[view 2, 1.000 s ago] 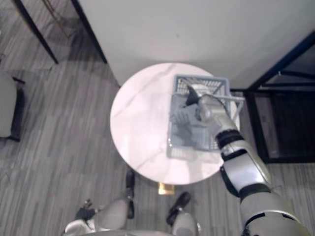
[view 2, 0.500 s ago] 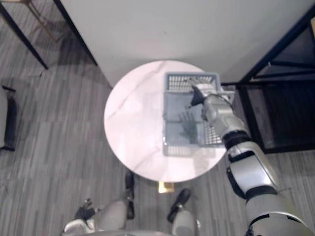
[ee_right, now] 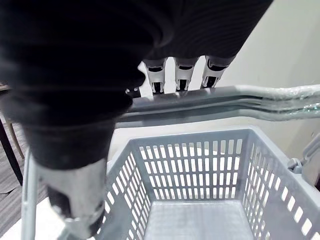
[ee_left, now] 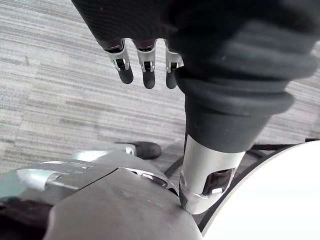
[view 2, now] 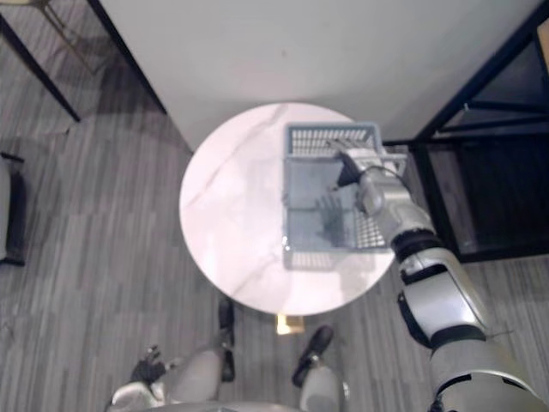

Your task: Pick vegetable in the basket

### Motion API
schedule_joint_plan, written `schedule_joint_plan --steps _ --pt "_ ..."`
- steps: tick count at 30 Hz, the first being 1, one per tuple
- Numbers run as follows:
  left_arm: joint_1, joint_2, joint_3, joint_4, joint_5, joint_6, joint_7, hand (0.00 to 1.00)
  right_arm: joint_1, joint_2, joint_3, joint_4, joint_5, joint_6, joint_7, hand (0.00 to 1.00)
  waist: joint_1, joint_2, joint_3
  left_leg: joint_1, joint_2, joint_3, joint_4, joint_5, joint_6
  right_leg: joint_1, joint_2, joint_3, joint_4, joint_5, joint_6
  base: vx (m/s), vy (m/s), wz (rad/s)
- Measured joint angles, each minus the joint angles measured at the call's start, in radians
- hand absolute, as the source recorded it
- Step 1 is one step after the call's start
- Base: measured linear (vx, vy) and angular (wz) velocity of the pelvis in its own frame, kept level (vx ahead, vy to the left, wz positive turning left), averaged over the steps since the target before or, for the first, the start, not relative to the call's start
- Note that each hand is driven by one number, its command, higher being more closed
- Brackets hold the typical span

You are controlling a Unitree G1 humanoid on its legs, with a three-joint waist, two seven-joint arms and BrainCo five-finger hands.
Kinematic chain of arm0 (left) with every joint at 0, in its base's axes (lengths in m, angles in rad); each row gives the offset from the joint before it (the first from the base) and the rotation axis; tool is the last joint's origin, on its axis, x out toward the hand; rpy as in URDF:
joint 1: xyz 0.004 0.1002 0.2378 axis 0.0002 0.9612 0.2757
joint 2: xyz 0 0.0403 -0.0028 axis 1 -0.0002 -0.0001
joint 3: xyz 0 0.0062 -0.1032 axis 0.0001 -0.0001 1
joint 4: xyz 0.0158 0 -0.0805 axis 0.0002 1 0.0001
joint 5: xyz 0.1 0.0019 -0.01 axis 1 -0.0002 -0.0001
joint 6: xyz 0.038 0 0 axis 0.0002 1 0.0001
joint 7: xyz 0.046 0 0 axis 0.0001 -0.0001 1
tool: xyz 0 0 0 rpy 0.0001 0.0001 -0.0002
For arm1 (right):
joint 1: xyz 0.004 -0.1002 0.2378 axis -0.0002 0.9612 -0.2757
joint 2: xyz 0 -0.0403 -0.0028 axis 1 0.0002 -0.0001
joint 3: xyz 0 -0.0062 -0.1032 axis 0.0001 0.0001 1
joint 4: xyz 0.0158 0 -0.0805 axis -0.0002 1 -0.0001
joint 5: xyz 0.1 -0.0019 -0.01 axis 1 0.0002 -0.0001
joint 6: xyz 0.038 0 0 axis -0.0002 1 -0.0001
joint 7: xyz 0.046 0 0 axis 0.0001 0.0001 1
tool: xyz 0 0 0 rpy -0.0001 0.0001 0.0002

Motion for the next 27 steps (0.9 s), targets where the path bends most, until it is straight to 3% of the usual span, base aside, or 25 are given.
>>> schedule_joint_plan --steps 2,3,8,16,23,27 --pt "0.000 0.000 -0.003 0.000 0.000 -0.002 0.000 0.00 -0.001 0.000 -0.001 0.009 0.000 0.002 -0.003 0.00 0.001 0.004 0.002 -0.002 -0.001 -0.003 0.000 0.000 0.000 0.000 0.000 -0.002 -0.002 0.000 0.000 0.01 -0.013 0.03" --pt "-0.001 0.000 -0.008 0.000 0.000 -0.005 0.000 0.00 -0.009 0.000 -0.001 0.011 0.000 0.001 -0.010 1.00 0.001 0.010 0.006 -0.004 -0.002 -0.008 0.000 0.000 0.000 0.000 0.000 -0.004 -0.003 0.000 0.000 0.00 -0.016 0.05" --pt "-0.023 -0.002 -0.030 0.003 0.000 -0.007 0.000 0.00 -0.078 -0.005 -0.025 0.072 0.000 0.007 -0.040 1.00 0.000 0.037 0.029 -0.025 -0.002 -0.022 0.000 0.000 0.000 -0.013 0.003 -0.008 -0.015 0.011 -0.002 0.00 -0.004 0.01" --pt "-0.028 -0.003 -0.037 0.004 0.000 -0.008 0.002 0.00 -0.101 -0.004 -0.052 0.127 -0.002 0.025 -0.060 1.00 0.004 0.039 0.030 -0.029 -0.005 -0.026 0.000 0.001 0.000 -0.009 0.004 -0.016 -0.027 0.011 -0.002 0.01 -0.007 0.01" --pt "-0.032 -0.002 -0.037 0.004 0.006 -0.005 0.009 0.00 -0.096 -0.004 -0.059 0.146 -0.075 0.028 -0.059 1.00 0.002 0.040 0.031 -0.022 -0.005 -0.024 0.000 0.001 -0.002 0.001 0.003 -0.018 -0.029 0.011 -0.002 0.00 0.000 0.00" --pt "-0.036 -0.001 -0.034 0.000 0.037 0.001 0.011 0.00 -0.024 -0.005 -0.049 0.049 -0.076 0.030 -0.035 1.00 -0.001 0.037 0.032 0.010 -0.004 -0.013 0.000 -0.003 -0.007 0.023 0.003 -0.002 -0.029 0.012 -0.001 0.01 -0.008 -0.08"
